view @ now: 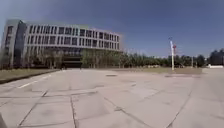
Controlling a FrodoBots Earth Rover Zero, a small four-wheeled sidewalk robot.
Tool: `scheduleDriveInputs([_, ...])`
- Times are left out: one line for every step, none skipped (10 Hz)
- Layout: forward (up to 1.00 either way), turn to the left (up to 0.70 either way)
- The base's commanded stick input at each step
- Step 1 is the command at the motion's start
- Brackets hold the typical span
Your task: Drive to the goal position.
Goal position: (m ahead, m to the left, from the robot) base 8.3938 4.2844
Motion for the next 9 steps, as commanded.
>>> scheduleDriveInputs([0.7, 0.0])
scheduleDriveInputs([0.7, 0.0])
scheduleDriveInputs([0.7, 0.0])
scheduleDriveInputs([0.7, 0.0])
scheduleDriveInputs([0.7, 0.01])
scheduleDriveInputs([0.7, 0.01])
scheduleDriveInputs([0.7, 0.01])
scheduleDriveInputs([0.7, 0.01])
scheduleDriveInputs([0.7, 0.01])
